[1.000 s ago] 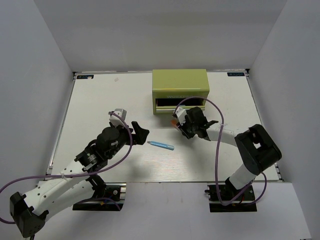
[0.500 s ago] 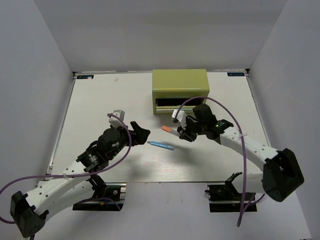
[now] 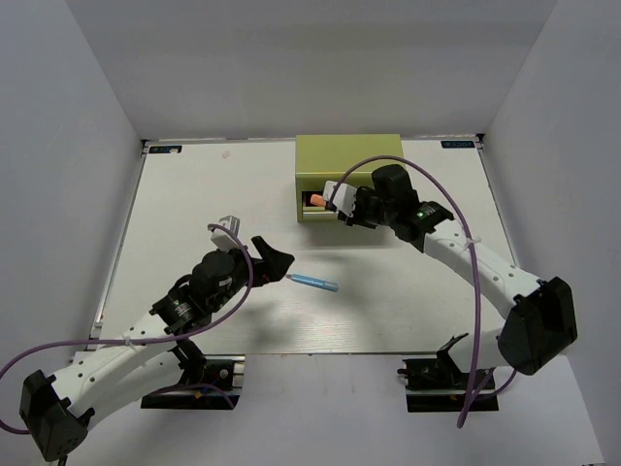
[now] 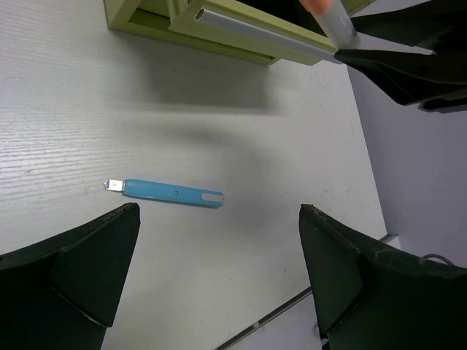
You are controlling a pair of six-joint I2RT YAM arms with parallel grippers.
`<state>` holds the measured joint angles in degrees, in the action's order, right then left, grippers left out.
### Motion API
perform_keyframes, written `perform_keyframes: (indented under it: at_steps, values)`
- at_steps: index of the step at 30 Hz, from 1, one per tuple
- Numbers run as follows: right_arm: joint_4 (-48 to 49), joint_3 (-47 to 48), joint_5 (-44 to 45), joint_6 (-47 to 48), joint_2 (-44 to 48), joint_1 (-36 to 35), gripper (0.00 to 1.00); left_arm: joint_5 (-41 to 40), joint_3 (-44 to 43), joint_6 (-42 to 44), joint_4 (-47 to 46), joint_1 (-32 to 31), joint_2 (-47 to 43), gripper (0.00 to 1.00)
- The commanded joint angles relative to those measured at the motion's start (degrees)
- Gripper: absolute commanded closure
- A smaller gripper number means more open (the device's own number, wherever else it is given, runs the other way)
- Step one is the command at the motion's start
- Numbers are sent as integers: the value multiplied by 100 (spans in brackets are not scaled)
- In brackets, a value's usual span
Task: Sort the stationery into containers
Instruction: Place the pen in the drawer.
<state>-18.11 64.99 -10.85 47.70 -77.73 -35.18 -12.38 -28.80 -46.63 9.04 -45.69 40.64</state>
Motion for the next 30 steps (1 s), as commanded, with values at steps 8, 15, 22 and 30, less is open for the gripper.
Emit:
perform_keyframes:
  at_steps: [8,15,22,30]
  values:
    - [519,558,777,1083,-786,196,98,148,58,-382,195,8,-329,0]
    - [580,664,936,1180,-1033,266,90,148,111,-434,248,8,-329,0]
    - [519,646,1059,1154,-1025,275,48,201,163,-434,195,8,-382,0]
    - [222,883,569,680,-770,301,87,254,164,-539,133,8,-382,0]
